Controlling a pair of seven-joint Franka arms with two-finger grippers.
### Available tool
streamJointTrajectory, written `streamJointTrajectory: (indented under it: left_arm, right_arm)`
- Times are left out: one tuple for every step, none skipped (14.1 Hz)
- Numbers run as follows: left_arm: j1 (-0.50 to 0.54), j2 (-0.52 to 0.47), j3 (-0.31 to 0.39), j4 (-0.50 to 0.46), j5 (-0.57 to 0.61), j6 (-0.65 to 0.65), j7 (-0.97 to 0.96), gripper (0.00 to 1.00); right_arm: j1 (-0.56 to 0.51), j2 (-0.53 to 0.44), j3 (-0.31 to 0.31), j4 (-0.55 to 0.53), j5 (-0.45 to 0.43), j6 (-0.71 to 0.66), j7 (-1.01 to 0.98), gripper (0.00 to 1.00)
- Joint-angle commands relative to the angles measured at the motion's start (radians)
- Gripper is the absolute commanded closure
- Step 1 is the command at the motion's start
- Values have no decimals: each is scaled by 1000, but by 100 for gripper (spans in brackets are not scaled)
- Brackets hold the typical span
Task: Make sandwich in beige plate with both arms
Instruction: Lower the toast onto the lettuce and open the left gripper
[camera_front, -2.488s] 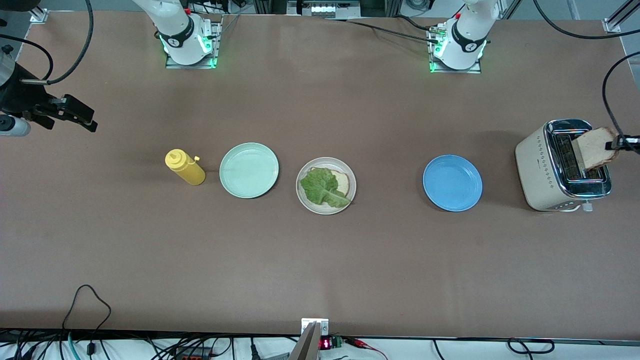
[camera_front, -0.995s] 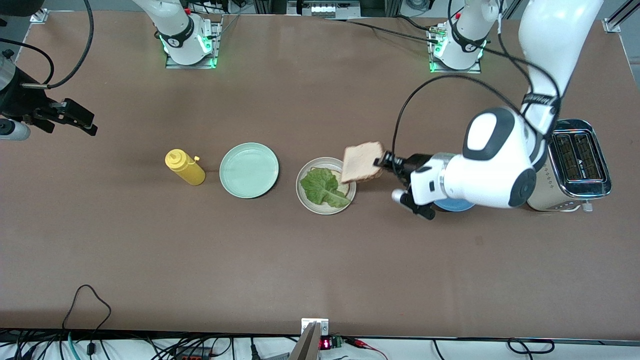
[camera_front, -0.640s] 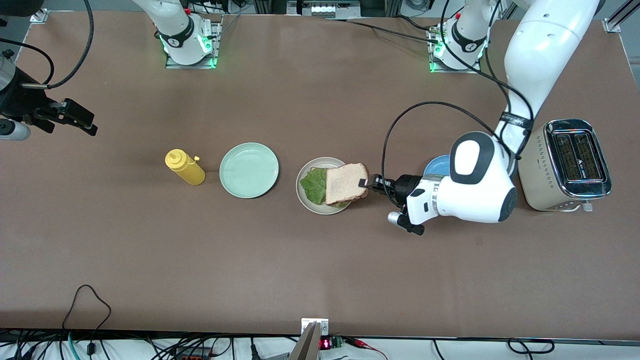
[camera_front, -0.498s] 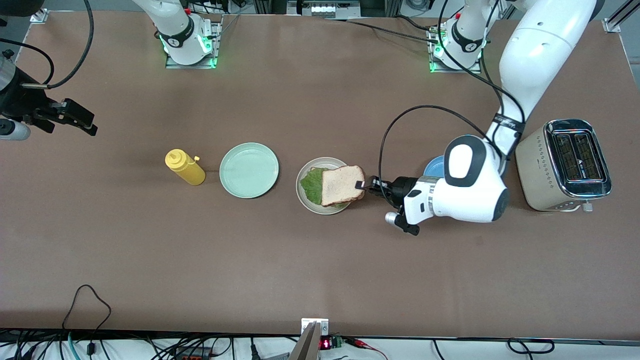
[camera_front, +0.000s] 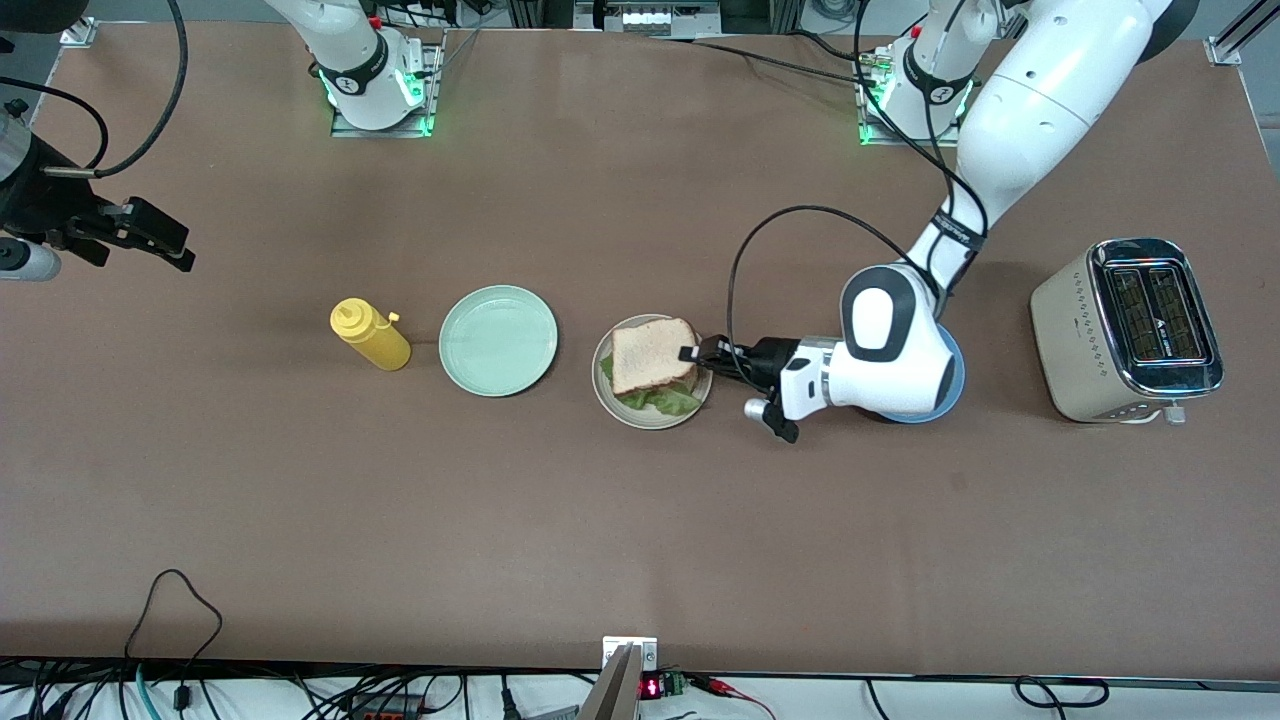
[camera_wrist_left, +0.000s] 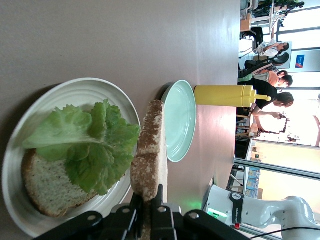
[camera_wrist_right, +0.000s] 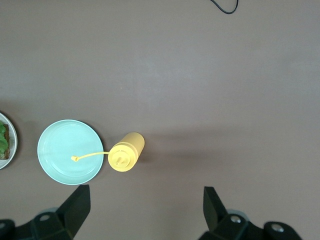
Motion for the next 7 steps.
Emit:
streamJointTrajectory:
  left_arm:
    - [2, 39, -1, -13, -65, 33, 122, 100]
    - [2, 42, -1, -15, -65, 33, 132, 100]
    - [2, 42, 0, -18, -65, 33, 132, 97]
    - [0, 50, 0, -19, -65, 33, 130, 76]
    - [-6, 61, 2, -18, -64, 39, 138, 1]
    - [-6, 58, 5, -19, -58, 53, 159, 0]
    - [-3, 52, 8, -19, -50, 54, 175, 0]
  right_arm:
    - [-11, 6, 9, 17, 4, -5, 7, 0]
    - [-11, 6, 9, 17, 4, -5, 7, 0]
    - [-11, 6, 9, 17, 4, -5, 7, 0]
    - [-11, 6, 9, 17, 4, -5, 7, 0]
    - [-11, 6, 9, 17, 4, -5, 7, 0]
    - [-11, 6, 9, 17, 4, -5, 7, 0]
    - [-11, 6, 9, 17, 4, -5, 7, 0]
